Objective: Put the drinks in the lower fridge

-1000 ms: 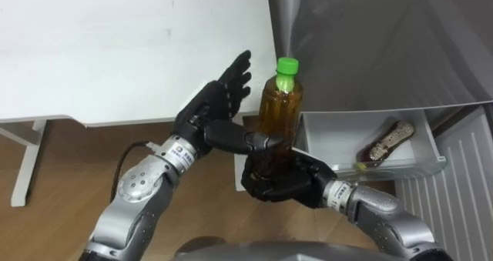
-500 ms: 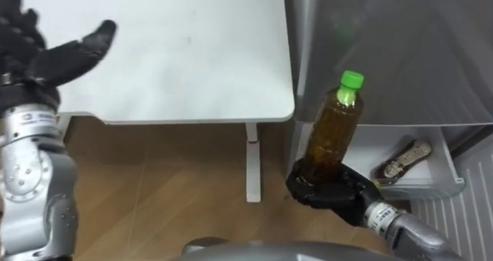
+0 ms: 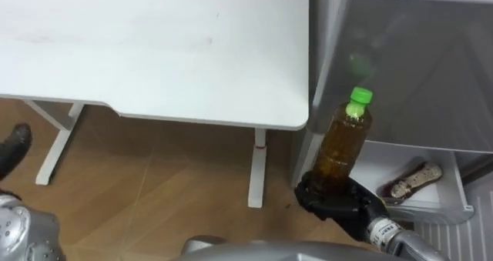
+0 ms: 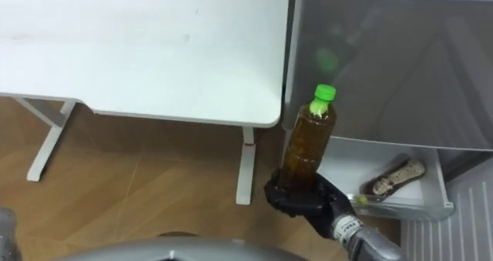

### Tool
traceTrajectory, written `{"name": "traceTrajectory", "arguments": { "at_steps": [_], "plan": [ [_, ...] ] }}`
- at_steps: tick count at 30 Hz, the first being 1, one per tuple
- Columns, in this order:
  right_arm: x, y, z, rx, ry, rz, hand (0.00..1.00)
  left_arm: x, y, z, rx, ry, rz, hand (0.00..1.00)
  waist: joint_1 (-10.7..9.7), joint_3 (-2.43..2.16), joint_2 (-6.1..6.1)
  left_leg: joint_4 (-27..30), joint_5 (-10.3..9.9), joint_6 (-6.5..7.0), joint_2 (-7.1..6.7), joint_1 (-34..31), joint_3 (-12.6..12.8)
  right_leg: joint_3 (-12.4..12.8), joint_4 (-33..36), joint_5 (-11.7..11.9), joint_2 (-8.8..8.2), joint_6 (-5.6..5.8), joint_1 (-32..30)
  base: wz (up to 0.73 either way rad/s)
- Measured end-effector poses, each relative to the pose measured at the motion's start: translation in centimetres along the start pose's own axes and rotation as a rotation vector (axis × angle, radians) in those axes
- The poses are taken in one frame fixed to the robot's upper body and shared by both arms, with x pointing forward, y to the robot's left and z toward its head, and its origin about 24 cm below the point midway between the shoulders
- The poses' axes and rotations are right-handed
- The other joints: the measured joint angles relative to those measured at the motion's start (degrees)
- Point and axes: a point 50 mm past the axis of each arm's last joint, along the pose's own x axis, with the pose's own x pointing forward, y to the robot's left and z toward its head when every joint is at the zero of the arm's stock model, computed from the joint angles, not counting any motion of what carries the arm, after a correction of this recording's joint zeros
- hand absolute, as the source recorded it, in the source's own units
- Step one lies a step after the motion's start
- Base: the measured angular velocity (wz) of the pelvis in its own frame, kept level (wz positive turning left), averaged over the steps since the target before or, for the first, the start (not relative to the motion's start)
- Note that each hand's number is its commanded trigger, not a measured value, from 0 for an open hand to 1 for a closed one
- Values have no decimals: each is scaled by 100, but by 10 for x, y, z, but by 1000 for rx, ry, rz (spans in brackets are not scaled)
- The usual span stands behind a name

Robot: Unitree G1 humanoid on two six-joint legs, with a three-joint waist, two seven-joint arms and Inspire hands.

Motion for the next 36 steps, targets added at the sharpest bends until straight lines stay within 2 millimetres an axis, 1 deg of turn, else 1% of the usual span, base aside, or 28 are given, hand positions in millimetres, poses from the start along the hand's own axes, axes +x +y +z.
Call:
{"name": "traceTrajectory", "arguments": {
  "at_steps": [2,3,4,5,6,7,8,9,10,11,12,14,18,19,20,23,25,30,34,36],
  "plan": [
    [1,1,-1,56,-5,-21,100,-4,14,-27,83,109,43,0,-55,0,7,-44,-4,-5,5,43,7,1,8,0,8,0,14,-6],
    [1,1,-1,75,-6,-25,100,-6,17,-32,92,135,51,0,-73,1,6,-46,-6,-7,8,41,15,7,11,0,10,0,3,-7],
    [1,0,-2,114,-7,-40,100,-11,24,-42,102,182,69,0,-102,2,6,-54,-8,-9,10,30,20,5,12,0,10,0,-8,-4],
    [1,-1,-2,153,-7,-53,100,-14,32,-51,128,219,85,0,-182,4,3,-59,-9,-9,9,21,24,10,10,-1,9,1,-3,0],
    [1,-1,-3,162,-8,-61,100,-15,38,-56,152,238,97,0,-207,14,-10,-69,-10,-9,7,19,28,11,5,-2,7,2,2,0],
    [0,-2,-3,173,-9,-79,100,-19,52,-70,212,290,131,0,-241,23,-7,-90,-12,-10,4,19,56,28,-7,-6,7,5,5,-4],
    [0,-3,-4,195,-12,-92,100,-22,61,-81,260,341,152,0,-309,19,13,-81,-12,-9,2,16,69,36,-12,-8,5,7,1,-4],
    [0,-3,-4,206,-13,-99,100,-24,66,-86,280,363,164,0,-340,19,12,-67,-12,-9,1,14,74,36,-13,-9,5,7,-5,-3],
    [-1,-4,-6,246,-16,-116,100,-29,76,-94,314,403,185,0,-375,26,-4,-61,-11,-8,3,7,98,49,-9,-9,5,7,-22,-5],
    [-1,-5,-7,291,-21,-136,100,-34,88,-103,352,452,205,0,-395,22,3,-69,-11,-8,4,16,112,70,-9,-9,6,7,-24,-6],
    [-1,-6,-7,307,-24,-147,100,-36,93,-107,363,476,211,0,-413,24,0,-74,-11,-8,3,24,114,75,-8,-9,5,7,-20,-4],
    [-3,-12,-9,319,-17,-188,100,-47,113,-122,415,567,227,0,-519,12,-7,-81,-11,-7,1,33,119,73,-15,-13,2,15,-2,0],
    [-6,-18,-14,370,-7,-245,100,-61,131,-138,488,680,199,0,-624,9,-22,-81,-11,-7,2,35,120,64,-15,-14,-1,15,-4,0],
    [-6,-19,-14,373,-8,-259,100,-66,136,-143,521,715,181,0,-682,-6,-51,-79,-11,-7,2,31,122,67,-15,-16,-1,14,-9,0],
    [-7,-21,-15,377,-9,-272,100,-71,139,-147,559,743,163,0,-726,-4,-50,-71,-12,-7,2,28,132,71,-15,-22,-2,13,-9,0],
    [-8,-26,-19,405,-5,-321,100,-79,145,-154,667,801,86,0,-833,1,-58,-58,-18,-3,2,20,135,62,-2,-47,-10,15,-8,0],
    [-9,-29,-21,432,-8,-356,100,-81,144,-157,714,825,27,0,-833,3,-60,-36,-20,-1,2,-4,135,61,-3,-48,-10,15,-12,0],
    [-8,-32,-25,577,-19,-404,100,-83,134,-162,848,852,-130,0,-838,7,-40,-24,-22,-2,3,-19,118,62,-2,-47,-3,14,-15,1],
    [1,-35,-20,700,-41,-419,100,-88,124,-168,976,869,-291,0,-867,9,-24,-15,-23,-2,0,-62,122,78,6,-49,-5,14,-62,0],
    [5,-37,-16,777,-61,-423,100,-88,115,-170,1043,859,-378,0,-864,-3,-53,8,-22,-2,-3,-104,112,74,13,-47,-6,12,-109,2]
  ]
}}
